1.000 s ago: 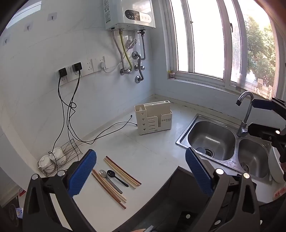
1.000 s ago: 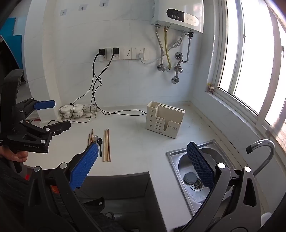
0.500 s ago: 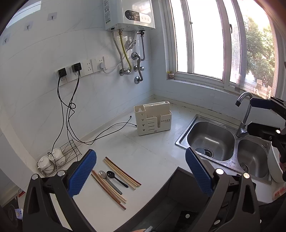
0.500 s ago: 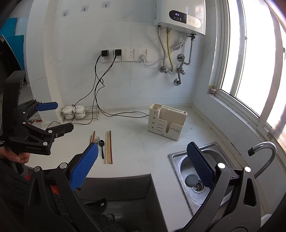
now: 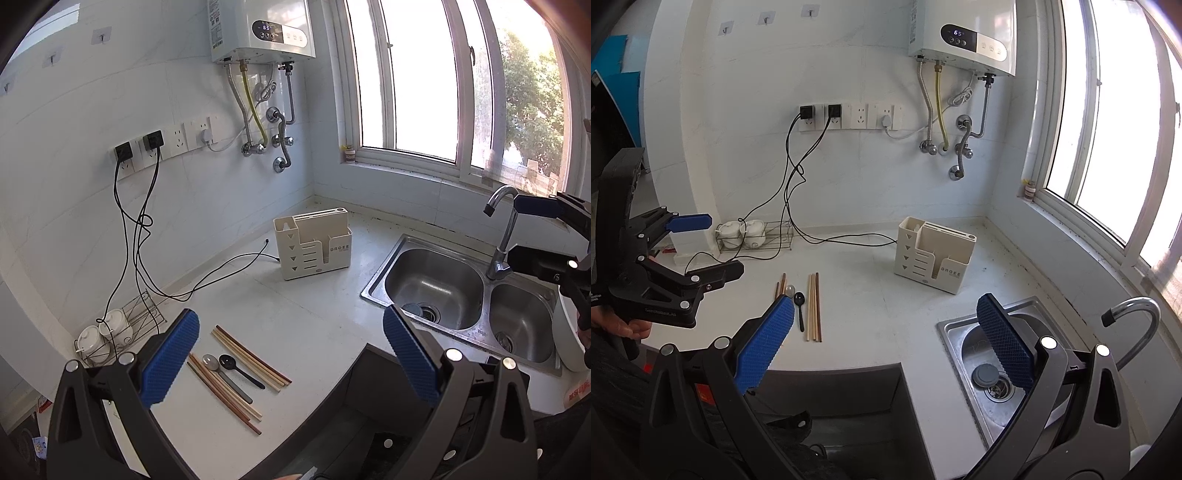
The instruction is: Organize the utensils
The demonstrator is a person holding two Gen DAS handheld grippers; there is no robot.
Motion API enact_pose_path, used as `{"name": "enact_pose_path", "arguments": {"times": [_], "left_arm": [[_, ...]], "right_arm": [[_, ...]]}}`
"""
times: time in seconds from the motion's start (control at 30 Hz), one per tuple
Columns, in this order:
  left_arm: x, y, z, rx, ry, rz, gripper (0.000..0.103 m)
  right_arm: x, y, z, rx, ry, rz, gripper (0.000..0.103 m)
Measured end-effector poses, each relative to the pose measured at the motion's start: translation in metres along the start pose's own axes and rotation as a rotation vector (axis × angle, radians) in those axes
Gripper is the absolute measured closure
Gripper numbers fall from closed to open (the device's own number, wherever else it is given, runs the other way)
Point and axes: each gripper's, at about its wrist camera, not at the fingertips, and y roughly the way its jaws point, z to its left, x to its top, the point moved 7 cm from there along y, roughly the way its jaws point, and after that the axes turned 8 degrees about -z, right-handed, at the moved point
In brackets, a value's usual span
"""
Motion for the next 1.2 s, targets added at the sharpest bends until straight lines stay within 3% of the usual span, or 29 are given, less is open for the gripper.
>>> {"name": "enact_pose_path", "arguments": {"times": [1.2], "left_arm": [[0.004, 0.004, -0.012, -0.022, 0.007, -0.003, 0.005]], "right_arm": [[-0.003, 0.004, -0.002, 0.006, -0.017, 0.004, 0.008]]}}
